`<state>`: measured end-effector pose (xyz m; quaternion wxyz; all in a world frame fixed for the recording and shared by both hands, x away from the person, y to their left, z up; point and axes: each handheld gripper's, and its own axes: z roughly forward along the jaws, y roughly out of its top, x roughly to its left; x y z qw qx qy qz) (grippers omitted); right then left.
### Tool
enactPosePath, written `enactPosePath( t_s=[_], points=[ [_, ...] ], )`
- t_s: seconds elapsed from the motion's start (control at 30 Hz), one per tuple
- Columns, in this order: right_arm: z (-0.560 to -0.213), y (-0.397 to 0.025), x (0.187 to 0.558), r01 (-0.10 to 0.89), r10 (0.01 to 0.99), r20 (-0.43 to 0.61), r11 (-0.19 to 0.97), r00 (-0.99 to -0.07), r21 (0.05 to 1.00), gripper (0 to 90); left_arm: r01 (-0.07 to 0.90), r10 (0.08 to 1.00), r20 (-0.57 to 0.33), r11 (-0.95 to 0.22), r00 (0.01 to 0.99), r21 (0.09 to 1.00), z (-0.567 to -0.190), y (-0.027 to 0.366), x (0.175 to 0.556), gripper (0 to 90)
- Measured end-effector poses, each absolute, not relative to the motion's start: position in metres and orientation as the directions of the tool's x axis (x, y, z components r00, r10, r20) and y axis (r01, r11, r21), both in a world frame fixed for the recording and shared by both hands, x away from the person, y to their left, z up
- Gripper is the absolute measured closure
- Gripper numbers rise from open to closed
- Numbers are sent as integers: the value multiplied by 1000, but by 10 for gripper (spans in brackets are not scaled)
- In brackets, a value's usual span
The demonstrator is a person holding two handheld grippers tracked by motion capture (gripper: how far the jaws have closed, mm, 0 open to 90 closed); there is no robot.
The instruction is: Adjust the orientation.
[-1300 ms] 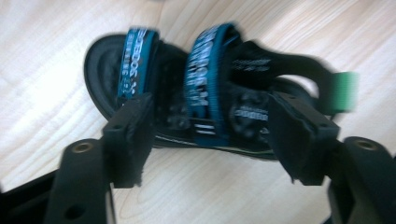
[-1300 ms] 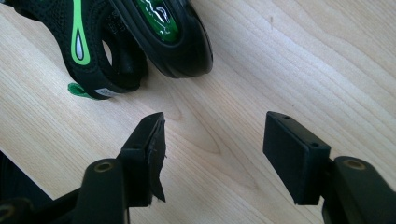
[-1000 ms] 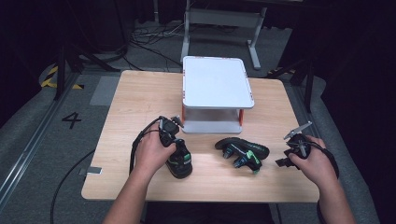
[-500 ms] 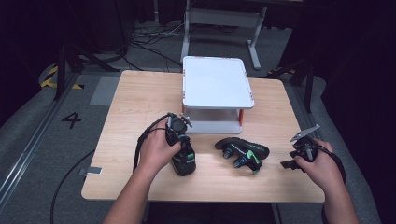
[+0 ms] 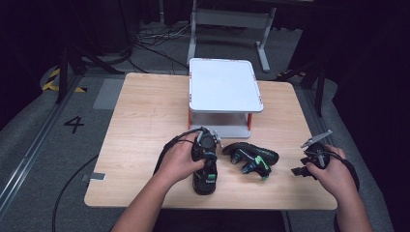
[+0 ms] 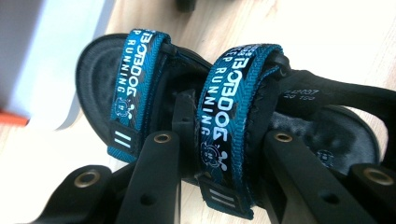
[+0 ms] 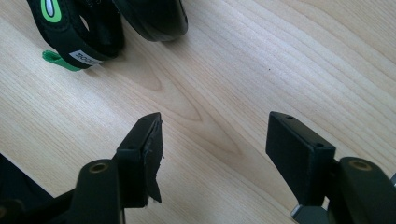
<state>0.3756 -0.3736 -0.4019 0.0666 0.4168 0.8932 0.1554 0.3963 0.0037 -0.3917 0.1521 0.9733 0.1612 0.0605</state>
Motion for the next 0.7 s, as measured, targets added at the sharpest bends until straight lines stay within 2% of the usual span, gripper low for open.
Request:
enactPosePath(
  t_s=[0.37, 0.43, 0.5, 0.57, 0.6, 0.63, 0.7],
  points=[
    [-403, -377, 370, 732, 772, 9, 600, -636, 324, 372, 257, 274, 23, -924, 961, 282, -403, -14, 404, 722],
    [-403, -376, 369, 732, 772, 9, 600, -636, 323, 371, 260, 280, 32, -923, 959, 282, -401, -12, 405, 619],
    [-403, -376, 369, 730, 769, 8, 603, -639, 322, 370, 294, 307, -6, -905, 952, 309, -397, -9, 405, 539],
    [-403, -375, 369, 729, 768, 8, 605, -641, 321, 369, 304, 316, -15, -898, 949, 320, -395, -8, 404, 399],
    [-403, -375, 369, 728, 767, 8, 606, -642, 321, 368, 338, 358, -8, -875, 934, 348, -389, -5, 402, 399],
    [-403, -374, 369, 727, 767, 7, 605, -642, 324, 366, 352, 373, -13, -863, 928, 362, -384, -2, 401, 349],
    [-402, -374, 370, 724, 766, 2, 606, -642, 328, 363, 383, 404, -32, -835, 914, 396, -376, 6, 400, 341]
  ],
)
